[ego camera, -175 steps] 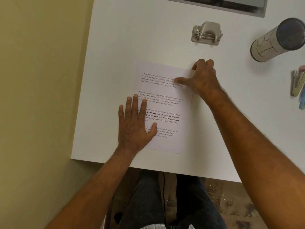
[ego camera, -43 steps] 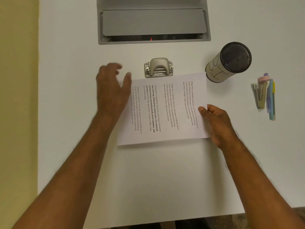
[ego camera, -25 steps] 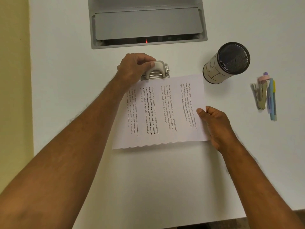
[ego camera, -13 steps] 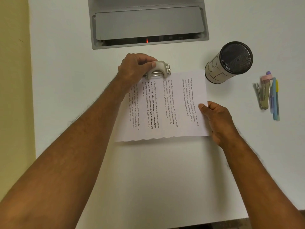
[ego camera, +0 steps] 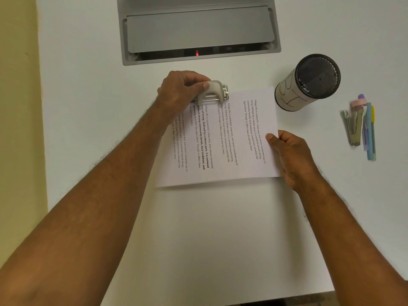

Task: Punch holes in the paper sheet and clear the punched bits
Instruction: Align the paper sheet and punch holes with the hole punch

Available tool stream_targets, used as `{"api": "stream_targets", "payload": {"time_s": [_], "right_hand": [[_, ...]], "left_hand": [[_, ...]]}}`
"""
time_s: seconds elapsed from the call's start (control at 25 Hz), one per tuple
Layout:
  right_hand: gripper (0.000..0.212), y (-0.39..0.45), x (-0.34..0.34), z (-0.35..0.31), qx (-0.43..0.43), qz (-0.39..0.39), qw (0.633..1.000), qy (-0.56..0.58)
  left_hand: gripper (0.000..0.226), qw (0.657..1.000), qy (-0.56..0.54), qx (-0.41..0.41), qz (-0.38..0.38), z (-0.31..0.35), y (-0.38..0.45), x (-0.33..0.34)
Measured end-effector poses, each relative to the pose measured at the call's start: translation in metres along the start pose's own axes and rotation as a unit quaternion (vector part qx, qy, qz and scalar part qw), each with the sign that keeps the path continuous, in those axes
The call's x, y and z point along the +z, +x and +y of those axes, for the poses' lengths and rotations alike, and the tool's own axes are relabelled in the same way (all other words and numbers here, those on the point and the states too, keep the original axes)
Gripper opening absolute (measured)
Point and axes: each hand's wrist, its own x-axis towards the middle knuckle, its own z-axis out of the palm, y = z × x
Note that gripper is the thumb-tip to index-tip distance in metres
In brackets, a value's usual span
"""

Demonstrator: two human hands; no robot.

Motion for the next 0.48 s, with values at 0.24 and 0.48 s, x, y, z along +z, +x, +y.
{"api": "stream_targets", "payload": {"time_s": [0.24,0.48], "right_hand": [[0.014,0.001,0.0,0.0,-0.003,0.001,1.0,-0.006],[0.014,0.001,0.0,-0.001,-0.005,0.002,1.0,-0.009]], "left_hand": [[0.028,1.0,-0.01,-0.007,-0.003,0.001,-0.001,0.001],[0.025,0.996,-0.02,-0.071,-0.044,0.026,0.005,-0.009]]}}
